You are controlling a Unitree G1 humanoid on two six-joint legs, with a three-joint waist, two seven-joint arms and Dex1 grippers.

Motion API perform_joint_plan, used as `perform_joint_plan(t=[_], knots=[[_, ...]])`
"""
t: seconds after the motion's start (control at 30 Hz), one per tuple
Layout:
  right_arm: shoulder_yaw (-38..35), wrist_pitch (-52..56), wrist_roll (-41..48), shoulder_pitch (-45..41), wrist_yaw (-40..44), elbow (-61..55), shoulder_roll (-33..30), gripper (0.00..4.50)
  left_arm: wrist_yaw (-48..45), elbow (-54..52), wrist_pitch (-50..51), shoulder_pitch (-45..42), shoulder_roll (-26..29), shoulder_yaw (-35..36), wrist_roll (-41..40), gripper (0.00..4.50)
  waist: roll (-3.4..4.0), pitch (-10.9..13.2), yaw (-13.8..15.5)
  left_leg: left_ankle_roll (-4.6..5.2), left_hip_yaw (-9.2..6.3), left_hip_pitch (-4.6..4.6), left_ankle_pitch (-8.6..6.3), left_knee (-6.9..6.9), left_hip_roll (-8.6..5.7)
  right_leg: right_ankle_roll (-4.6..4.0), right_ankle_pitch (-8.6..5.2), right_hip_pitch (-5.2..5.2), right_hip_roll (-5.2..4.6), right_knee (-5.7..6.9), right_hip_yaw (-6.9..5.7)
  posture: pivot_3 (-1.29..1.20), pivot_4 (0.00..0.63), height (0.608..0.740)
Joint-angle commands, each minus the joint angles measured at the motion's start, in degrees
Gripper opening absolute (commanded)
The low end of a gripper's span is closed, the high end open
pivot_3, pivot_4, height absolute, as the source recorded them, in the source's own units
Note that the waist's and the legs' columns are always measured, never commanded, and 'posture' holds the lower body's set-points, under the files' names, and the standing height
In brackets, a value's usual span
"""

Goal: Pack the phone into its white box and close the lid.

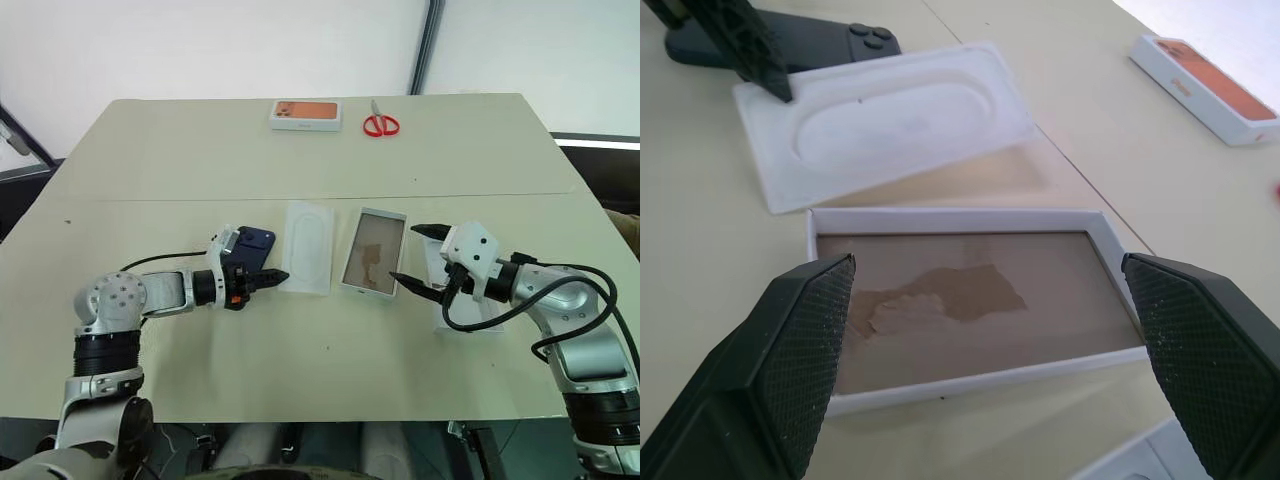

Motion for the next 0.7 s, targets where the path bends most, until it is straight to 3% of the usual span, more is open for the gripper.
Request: perform_joint_plan(t=[0.03, 0.47, 0.57, 0.7], knots=[[0.74, 2.42, 2.89, 0.14, 1.40, -4.83, -0.03, 4.50, 2.17, 2.10, 2.11, -2.91, -1.29, 7.75, -3.65, 0.08, -0.05, 0.03, 0.05, 0.00, -0.01, -0.01, 0.00, 0.00, 0.00, 0.00, 0.00, -0.01, 0.01, 0.00, -0.02, 0.00, 0.150, 0.740], [15.40, 8.13, -6.51, -7.23, 0.71, 1.42, 2.49, 4.50, 4.10, 1.68, 8.26, -4.59, -3.09, 13.22, -7.86, 0.08, -0.08, 0.05, 0.13, -0.02, -0.01, -0.05, 0.01, 0.03, -0.01, 0.01, 0.00, -0.05, 0.01, 0.00, -0.02, 0.00, 0.150, 0.740], [17.05, 9.07, -8.05, -9.01, 0.74, 3.65, 3.02, 3.66, 4.81, 0.80, 8.18, -4.68, -2.89, 14.10, -8.00, 0.00, -0.08, 0.05, 0.14, -0.03, 0.00, -0.06, 0.01, 0.02, -0.01, 0.01, 0.00, -0.08, 0.01, 0.01, -0.02, 0.00, 0.150, 0.740], [20.27, 7.98, -11.84, -10.34, 0.69, 6.54, 3.75, 1.68, 4.59, -0.96, 8.01, -4.09, -2.38, 13.91, -8.47, 0.00, -0.08, 0.05, 0.10, -0.24, 0.00, -0.15, 0.14, 0.02, 0.00, 0.01, 0.00, -0.17, 0.01, 0.02, -0.01, 0.00, 0.150, 0.740]])
